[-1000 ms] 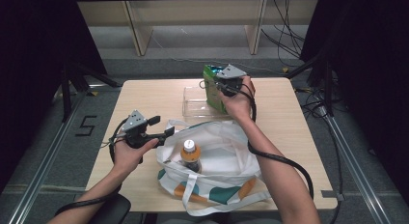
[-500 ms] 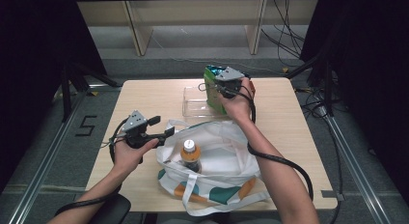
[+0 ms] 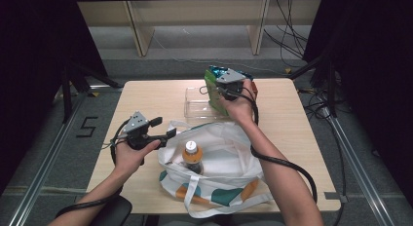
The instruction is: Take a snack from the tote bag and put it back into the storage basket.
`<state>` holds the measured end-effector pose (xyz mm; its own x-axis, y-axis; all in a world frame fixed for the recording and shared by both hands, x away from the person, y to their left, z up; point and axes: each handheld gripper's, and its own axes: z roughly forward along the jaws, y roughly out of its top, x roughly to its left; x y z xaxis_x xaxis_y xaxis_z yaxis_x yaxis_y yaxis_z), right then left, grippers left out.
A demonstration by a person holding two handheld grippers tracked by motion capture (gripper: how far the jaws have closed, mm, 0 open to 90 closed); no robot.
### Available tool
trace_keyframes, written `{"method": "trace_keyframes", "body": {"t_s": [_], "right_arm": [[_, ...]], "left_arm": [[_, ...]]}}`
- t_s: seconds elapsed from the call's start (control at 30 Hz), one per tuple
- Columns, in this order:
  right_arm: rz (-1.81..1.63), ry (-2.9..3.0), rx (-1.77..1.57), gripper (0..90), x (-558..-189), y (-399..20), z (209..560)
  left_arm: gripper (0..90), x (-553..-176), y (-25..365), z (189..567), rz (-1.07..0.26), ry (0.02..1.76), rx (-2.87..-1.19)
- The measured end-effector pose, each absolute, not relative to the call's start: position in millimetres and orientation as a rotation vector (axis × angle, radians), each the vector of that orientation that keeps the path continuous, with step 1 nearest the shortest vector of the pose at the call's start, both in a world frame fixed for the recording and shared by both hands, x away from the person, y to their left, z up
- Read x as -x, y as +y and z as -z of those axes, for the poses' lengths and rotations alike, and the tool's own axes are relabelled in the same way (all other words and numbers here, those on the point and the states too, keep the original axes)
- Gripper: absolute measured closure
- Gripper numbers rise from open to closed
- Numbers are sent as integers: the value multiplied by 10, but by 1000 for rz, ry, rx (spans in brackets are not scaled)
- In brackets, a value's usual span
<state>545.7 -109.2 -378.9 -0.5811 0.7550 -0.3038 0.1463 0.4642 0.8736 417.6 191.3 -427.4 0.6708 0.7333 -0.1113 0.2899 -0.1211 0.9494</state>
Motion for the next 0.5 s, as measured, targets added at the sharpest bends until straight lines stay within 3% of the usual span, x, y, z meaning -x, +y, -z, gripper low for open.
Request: {"method": "trace_keyframes", "body": {"t_s": [0.5], "right_arm": [[-1091,1982,-687,898,-5458,-1059,3814]], "left_arm": [[232,-4179,1913,4278,-464,836,-1700]]}}
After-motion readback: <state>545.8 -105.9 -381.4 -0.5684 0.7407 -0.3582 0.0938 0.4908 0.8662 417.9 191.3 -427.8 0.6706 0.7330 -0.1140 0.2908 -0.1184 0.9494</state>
